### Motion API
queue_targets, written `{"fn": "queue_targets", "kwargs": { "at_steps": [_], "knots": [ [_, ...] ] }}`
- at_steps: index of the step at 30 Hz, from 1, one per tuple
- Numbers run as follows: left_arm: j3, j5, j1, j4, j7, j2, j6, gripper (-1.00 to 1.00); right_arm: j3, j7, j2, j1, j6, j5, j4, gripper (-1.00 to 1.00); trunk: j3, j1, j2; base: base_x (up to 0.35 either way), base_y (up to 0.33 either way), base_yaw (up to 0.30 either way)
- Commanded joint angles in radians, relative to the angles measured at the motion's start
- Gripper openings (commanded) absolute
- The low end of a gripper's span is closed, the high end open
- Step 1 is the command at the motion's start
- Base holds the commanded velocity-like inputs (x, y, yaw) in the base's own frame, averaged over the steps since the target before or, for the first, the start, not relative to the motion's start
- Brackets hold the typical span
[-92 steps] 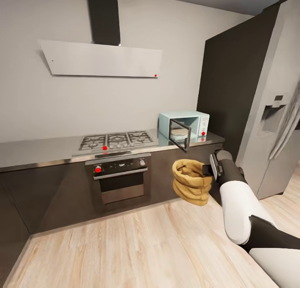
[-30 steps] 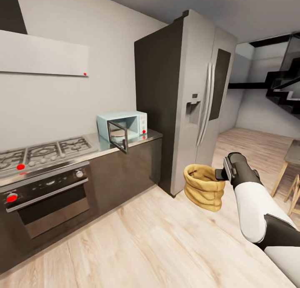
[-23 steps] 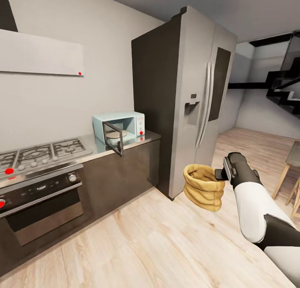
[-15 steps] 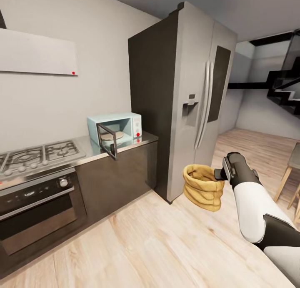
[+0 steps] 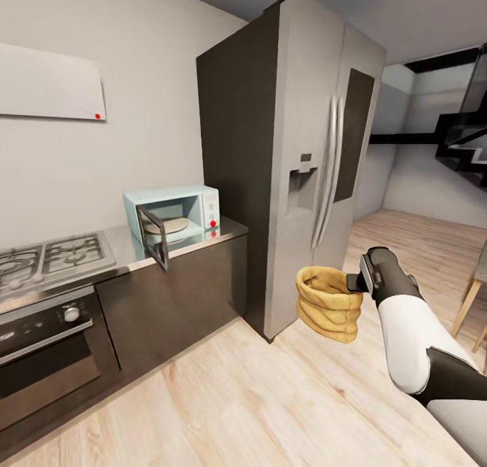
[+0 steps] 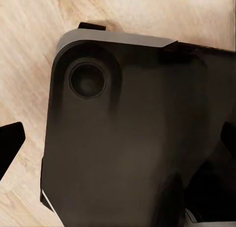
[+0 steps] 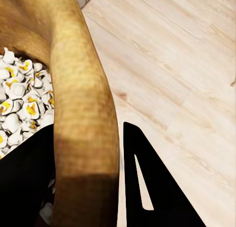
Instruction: In the kitchen, take the popcorn bag from the countertop, put it into the microwave, and heat it until the popcorn is cooked so the cooked popcorn ends up inside the bag.
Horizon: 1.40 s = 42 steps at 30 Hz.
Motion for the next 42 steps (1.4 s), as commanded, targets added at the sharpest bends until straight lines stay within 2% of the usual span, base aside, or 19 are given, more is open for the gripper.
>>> {"fn": "queue_targets", "kwargs": {
  "at_steps": [1, 10, 32, 42],
  "knots": [
    [0.001, 0.007, 0.0, 0.0, -0.001, 0.0, -0.003, 1.0, -0.002, 0.003, 0.001, -0.001, 0.003, 0.003, -0.001, -1.0, -0.001, 0.0, -0.001, 0.297, -0.179, 0.0],
    [0.001, 0.007, 0.0, 0.0, -0.001, 0.0, -0.005, 1.0, -0.002, 0.001, 0.002, -0.001, 0.003, 0.003, 0.004, -1.0, -0.001, 0.0, -0.001, 0.297, -0.178, 0.085],
    [0.002, 0.008, 0.0, 0.0, 0.0, 0.0, -0.008, 1.0, -0.002, 0.003, 0.002, -0.001, 0.003, 0.002, 0.005, -1.0, -0.001, 0.0, -0.001, 0.283, -0.209, 0.266],
    [0.009, 0.019, 0.0, 0.0, 0.001, 0.0, -0.012, 1.0, -0.002, 0.003, 0.002, -0.001, 0.003, 0.001, 0.005, -1.0, -0.001, 0.0, -0.001, 0.15, -0.159, 0.269]
  ]
}}
